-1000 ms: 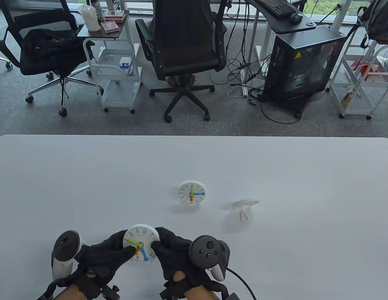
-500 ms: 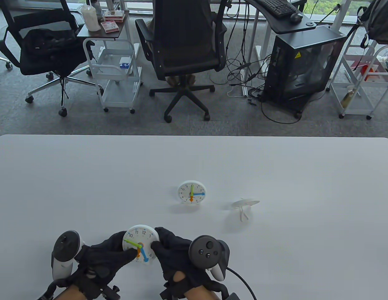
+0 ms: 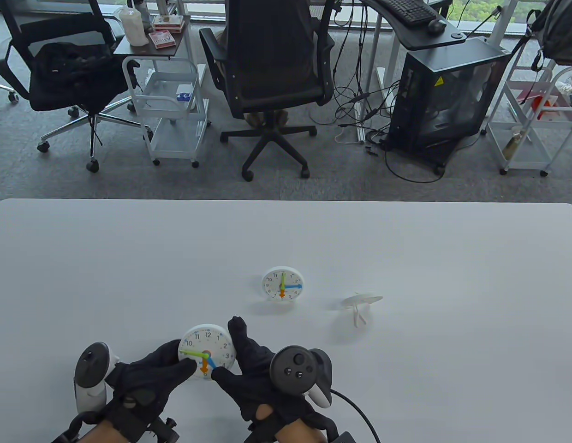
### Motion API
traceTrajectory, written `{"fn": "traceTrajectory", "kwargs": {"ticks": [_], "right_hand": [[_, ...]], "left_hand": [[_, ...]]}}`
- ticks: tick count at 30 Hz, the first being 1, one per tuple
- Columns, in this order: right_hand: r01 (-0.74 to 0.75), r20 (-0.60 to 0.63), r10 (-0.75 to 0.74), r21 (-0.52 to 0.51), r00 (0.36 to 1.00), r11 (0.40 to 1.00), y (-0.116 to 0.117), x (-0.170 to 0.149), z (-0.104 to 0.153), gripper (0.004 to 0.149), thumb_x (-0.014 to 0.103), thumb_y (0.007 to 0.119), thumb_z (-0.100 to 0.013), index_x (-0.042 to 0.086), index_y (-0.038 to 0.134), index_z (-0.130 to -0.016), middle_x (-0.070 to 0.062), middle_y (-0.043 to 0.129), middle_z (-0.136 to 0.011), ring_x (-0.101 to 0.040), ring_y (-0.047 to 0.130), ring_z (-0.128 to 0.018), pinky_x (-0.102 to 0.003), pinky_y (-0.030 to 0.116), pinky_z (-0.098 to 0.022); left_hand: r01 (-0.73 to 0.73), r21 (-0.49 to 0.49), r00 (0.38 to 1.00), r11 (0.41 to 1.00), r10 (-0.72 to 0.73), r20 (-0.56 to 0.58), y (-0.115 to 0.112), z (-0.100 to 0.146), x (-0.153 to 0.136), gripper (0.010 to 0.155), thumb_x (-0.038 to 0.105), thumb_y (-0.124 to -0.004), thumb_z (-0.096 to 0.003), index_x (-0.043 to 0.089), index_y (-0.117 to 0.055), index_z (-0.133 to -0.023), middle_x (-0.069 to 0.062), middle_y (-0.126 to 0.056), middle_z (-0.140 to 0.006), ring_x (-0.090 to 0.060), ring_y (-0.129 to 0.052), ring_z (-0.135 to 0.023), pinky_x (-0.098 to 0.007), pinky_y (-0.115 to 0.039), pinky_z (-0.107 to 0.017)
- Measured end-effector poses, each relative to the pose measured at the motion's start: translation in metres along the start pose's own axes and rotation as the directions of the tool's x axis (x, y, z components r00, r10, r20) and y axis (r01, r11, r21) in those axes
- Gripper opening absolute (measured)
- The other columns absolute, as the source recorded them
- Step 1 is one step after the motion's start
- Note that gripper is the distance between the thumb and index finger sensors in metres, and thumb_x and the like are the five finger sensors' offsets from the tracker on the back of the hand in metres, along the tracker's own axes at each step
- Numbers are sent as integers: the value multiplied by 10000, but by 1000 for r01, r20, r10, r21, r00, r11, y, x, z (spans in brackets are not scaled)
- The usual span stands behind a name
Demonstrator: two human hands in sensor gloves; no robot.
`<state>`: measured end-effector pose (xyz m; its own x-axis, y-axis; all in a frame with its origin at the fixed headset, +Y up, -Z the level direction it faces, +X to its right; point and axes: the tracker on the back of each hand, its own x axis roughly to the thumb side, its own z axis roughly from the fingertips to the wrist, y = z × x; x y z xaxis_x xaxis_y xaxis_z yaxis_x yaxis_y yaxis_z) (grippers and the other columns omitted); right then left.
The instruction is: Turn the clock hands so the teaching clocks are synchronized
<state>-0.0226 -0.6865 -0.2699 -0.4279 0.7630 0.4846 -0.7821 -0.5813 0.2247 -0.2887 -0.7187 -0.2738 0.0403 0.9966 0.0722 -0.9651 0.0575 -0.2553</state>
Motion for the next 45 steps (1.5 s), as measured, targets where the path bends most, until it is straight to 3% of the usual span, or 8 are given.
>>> {"fn": "traceTrajectory", "kwargs": {"ticks": [16,45], "right_hand": [[-236,134,249,-103,959,966,4,19,2,987,429,885,-455,-120,297,-1028,-173,755,-889,-421,932,-673,-681,665,-523],[-236,162,254,-120,954,964,1,21,2,833,331,850,-472,-146,418,-1001,-147,864,-777,-354,1001,-560,-667,706,-504]], "left_hand": [[-30,-51,999,998,31,18,-4,1,2,527,406,-926,-468,164,-765,-907,-41,-1058,-761,-375,-1041,-687,-664,-700,-570],[6,-63,1000,998,-5,13,-5,2,1,531,385,-905,-478,168,-746,-935,-54,-1040,-775,-387,-1021,-698,-670,-685,-574]]}}
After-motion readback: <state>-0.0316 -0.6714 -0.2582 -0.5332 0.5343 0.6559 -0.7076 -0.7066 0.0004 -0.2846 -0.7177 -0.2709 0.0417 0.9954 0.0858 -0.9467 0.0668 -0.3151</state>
